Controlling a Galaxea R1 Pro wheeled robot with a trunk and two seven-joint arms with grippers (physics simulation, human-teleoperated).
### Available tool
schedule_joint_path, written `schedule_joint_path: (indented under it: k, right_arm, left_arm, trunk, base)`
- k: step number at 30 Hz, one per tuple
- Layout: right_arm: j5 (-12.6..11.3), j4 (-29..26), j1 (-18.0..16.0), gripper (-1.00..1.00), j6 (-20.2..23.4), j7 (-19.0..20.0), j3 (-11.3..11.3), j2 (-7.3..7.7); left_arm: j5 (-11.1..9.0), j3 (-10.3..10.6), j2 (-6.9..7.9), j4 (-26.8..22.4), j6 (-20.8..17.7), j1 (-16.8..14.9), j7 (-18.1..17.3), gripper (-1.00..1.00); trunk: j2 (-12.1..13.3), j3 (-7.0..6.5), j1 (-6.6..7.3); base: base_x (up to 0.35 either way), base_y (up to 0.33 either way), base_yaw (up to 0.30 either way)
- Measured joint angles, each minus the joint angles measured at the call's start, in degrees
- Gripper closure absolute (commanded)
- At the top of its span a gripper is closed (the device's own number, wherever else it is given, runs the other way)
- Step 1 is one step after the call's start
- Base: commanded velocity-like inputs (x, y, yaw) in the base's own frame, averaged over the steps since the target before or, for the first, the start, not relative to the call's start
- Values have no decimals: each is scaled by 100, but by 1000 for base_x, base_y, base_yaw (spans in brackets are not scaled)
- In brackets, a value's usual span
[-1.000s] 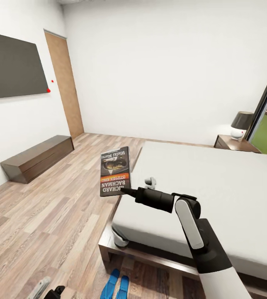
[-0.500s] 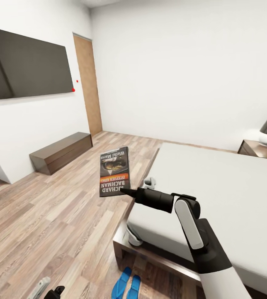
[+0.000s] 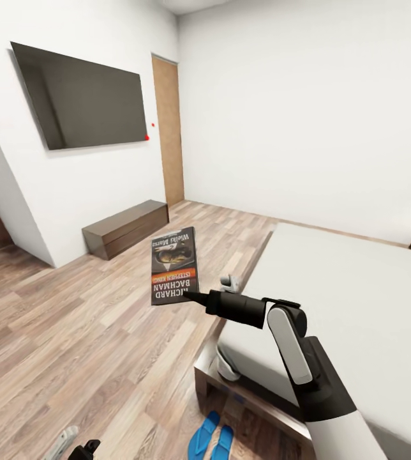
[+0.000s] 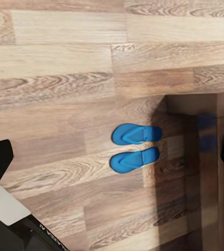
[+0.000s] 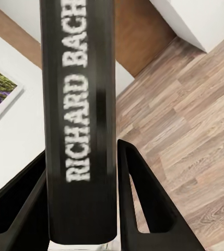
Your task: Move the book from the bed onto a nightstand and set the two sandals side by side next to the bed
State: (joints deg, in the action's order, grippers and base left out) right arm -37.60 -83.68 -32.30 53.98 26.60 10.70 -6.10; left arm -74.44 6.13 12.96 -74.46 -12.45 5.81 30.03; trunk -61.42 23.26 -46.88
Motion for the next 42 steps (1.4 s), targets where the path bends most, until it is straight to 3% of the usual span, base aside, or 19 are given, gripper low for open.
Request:
schedule_joint_path:
  k: [28,42]
  right_arm:
    - [-4,-120,0,100,44,0,8,12]
    - [-5,-120,0,100,46,-168,151,9]
  left_arm:
    - [-9,-26,0,136,-6,-1,-11,-100]
    - [0,19,0,171,1,-1,-6,-100]
  trunk:
    - [0,0,0]
    - [0,0,0]
  base:
    - [0,0,289]
    - [0,0,289]
